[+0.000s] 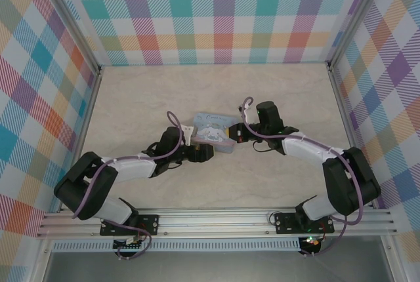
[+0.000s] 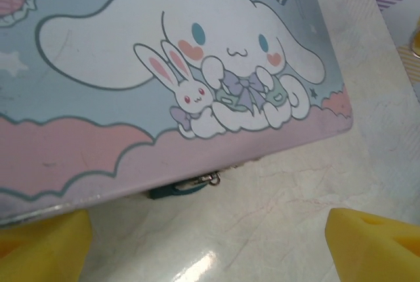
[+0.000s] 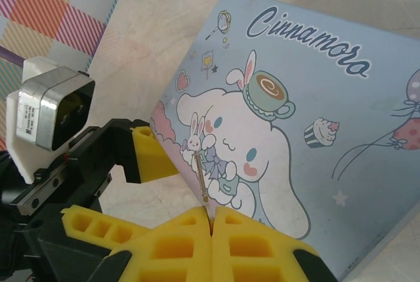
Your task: Unlock a padlock with a key
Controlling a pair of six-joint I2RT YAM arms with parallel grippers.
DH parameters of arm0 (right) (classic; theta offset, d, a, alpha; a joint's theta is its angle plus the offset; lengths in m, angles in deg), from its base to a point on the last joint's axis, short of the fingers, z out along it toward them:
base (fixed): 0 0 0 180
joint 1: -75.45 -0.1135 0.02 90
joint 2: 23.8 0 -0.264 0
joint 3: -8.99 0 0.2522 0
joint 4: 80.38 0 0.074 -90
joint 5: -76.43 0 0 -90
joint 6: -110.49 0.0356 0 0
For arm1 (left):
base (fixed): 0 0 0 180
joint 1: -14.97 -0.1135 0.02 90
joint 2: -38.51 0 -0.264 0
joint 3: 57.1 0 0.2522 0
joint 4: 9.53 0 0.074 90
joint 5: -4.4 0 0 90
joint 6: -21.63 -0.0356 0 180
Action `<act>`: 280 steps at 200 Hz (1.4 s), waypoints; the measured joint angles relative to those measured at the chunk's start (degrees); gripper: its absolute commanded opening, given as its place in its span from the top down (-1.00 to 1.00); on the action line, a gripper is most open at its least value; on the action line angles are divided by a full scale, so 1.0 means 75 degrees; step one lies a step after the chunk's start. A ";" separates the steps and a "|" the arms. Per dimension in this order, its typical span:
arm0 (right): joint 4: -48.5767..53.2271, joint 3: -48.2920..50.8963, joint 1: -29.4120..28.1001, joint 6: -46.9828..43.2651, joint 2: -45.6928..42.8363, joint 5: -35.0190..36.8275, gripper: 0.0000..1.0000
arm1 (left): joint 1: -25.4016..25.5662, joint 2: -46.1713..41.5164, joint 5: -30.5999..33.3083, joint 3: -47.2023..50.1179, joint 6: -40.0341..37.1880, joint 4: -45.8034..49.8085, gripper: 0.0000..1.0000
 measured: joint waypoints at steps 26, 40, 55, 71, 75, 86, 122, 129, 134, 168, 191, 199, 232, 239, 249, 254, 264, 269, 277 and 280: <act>-0.0061 0.0000 0.0000 0.0000 0.0000 0.0000 0.98 | -0.0041 0.0227 0.0061 -0.0131 -0.0012 -0.0152 -0.86; -0.0102 0.0000 0.0000 -0.0003 0.0000 0.0000 0.98 | -0.0137 0.0289 0.0055 -0.0152 -0.0047 -0.0262 -0.86; -0.0131 0.0000 0.0000 0.0000 0.0000 0.0000 0.97 | -0.0289 0.0326 0.0026 -0.0163 -0.0099 -0.0318 -0.86; -0.0160 0.0000 0.0000 0.0000 0.0000 0.0000 0.97 | -0.0504 0.0391 -0.0050 -0.0192 -0.0184 -0.0361 -0.86; -0.0163 0.0000 0.0000 -0.0003 0.0000 0.0000 0.97 | -0.0560 0.0405 -0.0082 -0.0195 -0.0216 -0.0379 -0.86; -0.0163 0.0000 0.0000 0.0000 0.0000 -0.0003 0.97 | -0.0664 0.0425 -0.0163 -0.0195 -0.0300 -0.0402 -0.86; -0.0393 -0.0108 0.0000 0.0219 0.0332 -0.0050 0.98 | -0.0731 0.0458 -0.0647 -0.0195 -0.0396 -0.0522 -0.85; -0.0458 -0.0163 0.0000 0.0306 0.0487 -0.0061 0.98 | -0.0731 0.0481 -0.0761 -0.0189 -0.0399 -0.0577 -0.85; -0.0487 -0.0195 0.0000 0.0376 0.0580 -0.0070 0.98 | -0.0731 0.0507 -0.0836 -0.0184 -0.0393 -0.0632 -0.85; -0.0644 -0.0297 0.0000 0.0676 0.1037 -0.0105 0.98 | -0.0731 0.0889 -0.1244 -0.0006 -0.0286 -0.1239 -0.85; -0.0772 -0.0323 -0.0003 0.0787 0.1209 -0.0131 0.98 | -0.0731 0.1259 -0.1422 0.0152 -0.0256 -0.1746 -0.85; -0.0825 -0.0347 -0.0003 0.0804 0.1285 -0.0149 0.98 | -0.0731 0.1303 -0.1443 0.0184 -0.0254 -0.1920 -0.85; -0.0901 -0.0446 -0.0006 0.0813 0.1542 -0.0146 0.98 | -0.0726 0.1425 -0.1437 0.0388 -0.0323 -0.2532 -0.85; -0.0901 -0.0460 -0.0012 0.0813 0.1556 -0.0146 0.98 | -0.0714 0.1425 -0.1437 0.0414 -0.0335 -0.2585 -0.85; -0.0898 -0.0481 -0.0012 0.0807 0.1556 -0.0128 0.98 | -0.0711 0.1440 -0.1437 0.0423 -0.0379 -0.2646 -0.85; -0.0898 -0.0507 -0.0015 0.0804 0.1556 -0.0114 0.98 | -0.0708 0.1463 -0.1437 0.0423 -0.0396 -0.2675 -0.85; -0.0895 -0.0554 -0.0020 0.0796 0.1565 -0.0090 0.98 | -0.0702 0.1510 -0.1440 0.0423 -0.0460 -0.2719 -0.84; -0.0895 -0.0580 -0.0023 0.0784 0.1571 -0.0085 0.98 | -0.0699 0.1521 -0.1440 0.0423 -0.0481 -0.2734 -0.84; -0.0895 -0.0621 -0.0026 0.0778 0.1582 -0.0055 0.98 | -0.0670 0.1539 -0.1443 0.0417 -0.0510 -0.2748 -0.83; -0.0895 -0.0635 -0.0026 0.0778 0.1585 -0.0050 0.98 | -0.0664 0.1547 -0.1443 0.0411 -0.0525 -0.2751 -0.83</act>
